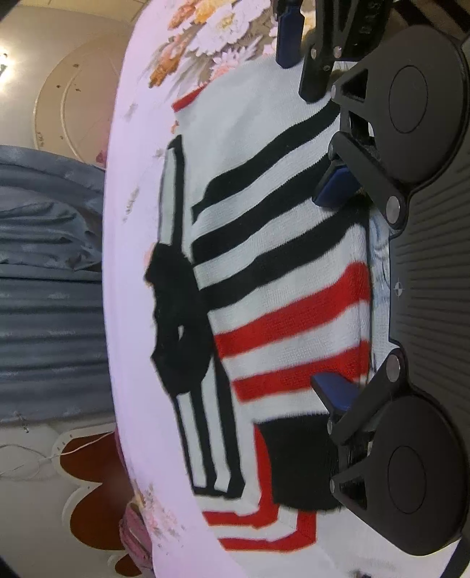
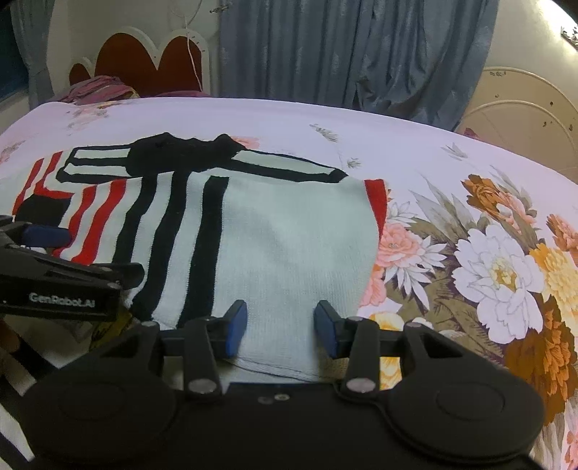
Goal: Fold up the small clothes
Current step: 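Grasp the other sleeve's black cuff with the left tool and lift it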
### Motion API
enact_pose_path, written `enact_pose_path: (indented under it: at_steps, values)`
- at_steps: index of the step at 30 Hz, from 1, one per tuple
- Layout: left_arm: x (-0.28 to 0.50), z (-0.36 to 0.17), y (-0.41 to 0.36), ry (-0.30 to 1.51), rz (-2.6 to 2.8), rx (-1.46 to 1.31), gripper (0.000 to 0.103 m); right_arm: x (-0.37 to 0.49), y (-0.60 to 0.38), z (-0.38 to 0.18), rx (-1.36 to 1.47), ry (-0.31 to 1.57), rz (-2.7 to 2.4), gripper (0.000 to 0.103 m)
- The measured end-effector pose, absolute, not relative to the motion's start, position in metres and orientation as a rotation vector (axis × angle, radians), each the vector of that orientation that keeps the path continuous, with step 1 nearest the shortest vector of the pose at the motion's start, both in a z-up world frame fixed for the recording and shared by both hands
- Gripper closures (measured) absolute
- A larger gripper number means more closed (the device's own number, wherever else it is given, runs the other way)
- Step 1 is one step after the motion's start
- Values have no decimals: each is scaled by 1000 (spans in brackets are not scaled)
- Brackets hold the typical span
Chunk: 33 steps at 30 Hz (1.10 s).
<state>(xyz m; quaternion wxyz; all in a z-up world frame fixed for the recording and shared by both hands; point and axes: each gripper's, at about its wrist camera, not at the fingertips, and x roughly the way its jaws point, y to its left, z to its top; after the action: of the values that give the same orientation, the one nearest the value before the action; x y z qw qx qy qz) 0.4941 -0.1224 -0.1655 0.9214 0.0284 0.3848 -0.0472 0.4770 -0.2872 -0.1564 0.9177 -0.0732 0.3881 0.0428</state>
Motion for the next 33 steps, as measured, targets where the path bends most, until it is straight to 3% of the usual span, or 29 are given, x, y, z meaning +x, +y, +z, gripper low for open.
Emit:
enact_pose_path:
  at_steps: [5,8,10,13,17,24,25,27,28,33]
  values:
    - [460,-147,-33,681,-22,-75,7,468,-289,-140,-1,785,2,61]
    - [432,-146,63,653,102,-194,24,459,-276,-133,107,771,-15,61]
    - [411,-152,132,654,222,-304,26,455,-252,-131,131,760,-8,61]
    - [375,-165,234,630,406,-504,40,457,-207,-131,112,759,35,63]
    - [349,-188,329,570,437,-767,48,463,-150,-133,93,767,88,63]
    - [366,-209,387,476,397,-965,48,465,-98,-122,39,761,98,63]
    - [369,-212,385,467,402,-980,53,466,-98,-118,33,756,90,63]
    - [376,-215,388,468,415,-990,75,467,-100,-114,30,751,68,63]
    - [381,-218,390,487,417,-987,99,468,-102,-112,33,749,55,63]
    - [407,-203,372,467,344,-894,99,470,-120,-108,48,741,-7,63]
